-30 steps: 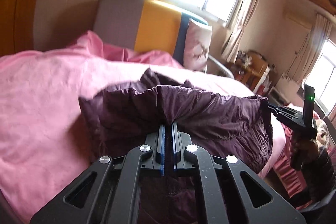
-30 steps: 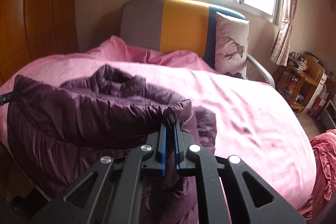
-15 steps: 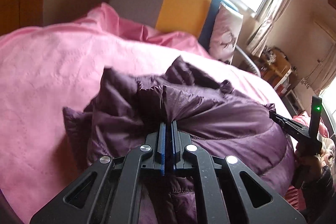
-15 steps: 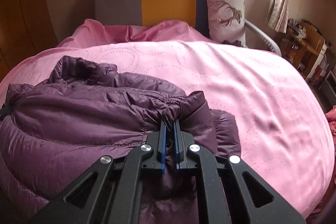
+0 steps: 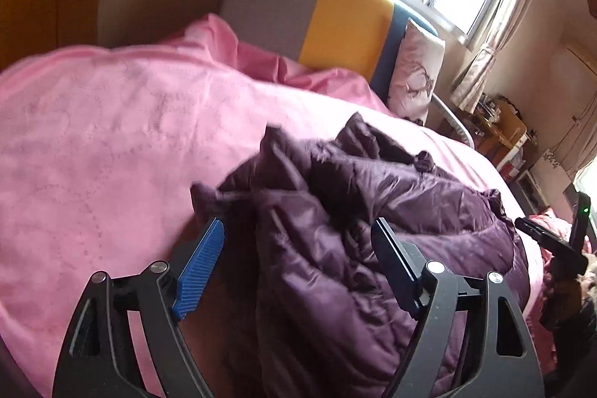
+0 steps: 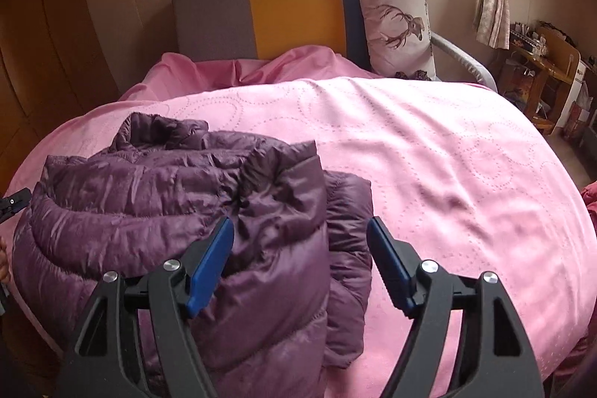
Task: Fold large clothes
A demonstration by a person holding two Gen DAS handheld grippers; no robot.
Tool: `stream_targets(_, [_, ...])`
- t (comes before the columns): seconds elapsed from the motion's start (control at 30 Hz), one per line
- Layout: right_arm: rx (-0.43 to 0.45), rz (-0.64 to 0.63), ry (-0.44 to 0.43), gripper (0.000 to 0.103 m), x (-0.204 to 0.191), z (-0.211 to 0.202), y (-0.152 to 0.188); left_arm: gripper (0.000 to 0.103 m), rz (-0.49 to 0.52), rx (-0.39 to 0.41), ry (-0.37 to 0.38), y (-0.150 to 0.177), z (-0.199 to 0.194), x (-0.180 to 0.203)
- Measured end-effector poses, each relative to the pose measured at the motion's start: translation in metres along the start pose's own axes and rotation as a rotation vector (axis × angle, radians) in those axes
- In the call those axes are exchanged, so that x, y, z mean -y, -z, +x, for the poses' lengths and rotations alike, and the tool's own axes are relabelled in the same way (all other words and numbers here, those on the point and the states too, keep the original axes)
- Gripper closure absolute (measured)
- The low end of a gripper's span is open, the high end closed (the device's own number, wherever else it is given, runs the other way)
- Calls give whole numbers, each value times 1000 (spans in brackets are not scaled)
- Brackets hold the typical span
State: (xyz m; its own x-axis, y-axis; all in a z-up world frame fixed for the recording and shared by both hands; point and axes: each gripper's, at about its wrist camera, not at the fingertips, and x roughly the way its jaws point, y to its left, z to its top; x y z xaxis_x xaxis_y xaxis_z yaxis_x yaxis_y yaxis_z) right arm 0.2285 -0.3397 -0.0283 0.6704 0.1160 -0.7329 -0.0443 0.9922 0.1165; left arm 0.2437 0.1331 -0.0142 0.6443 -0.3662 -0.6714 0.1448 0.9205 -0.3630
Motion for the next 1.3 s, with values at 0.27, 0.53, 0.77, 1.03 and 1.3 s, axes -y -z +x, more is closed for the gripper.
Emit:
stream_targets(0.27, [-57,-61,-12,84,-19,13,16,94,-10,-31,44,17,8,4])
stream_targets(0.53, [60,-166,40,97,-42,-48,3,98,70,100,19,13,-34,27])
stream_targets(0.77, [144,-119,48,97,-43,-55,-40,99,88,162,6,-24,-38,36])
stream_targets(1.03, [84,-69,159,97,-46,28,-71,99,55,98,-99,-58,27,24])
stream_targets(1.3, [-73,-24,250,95,-30,124,-46,99,52,-49,-210,-40,101,2])
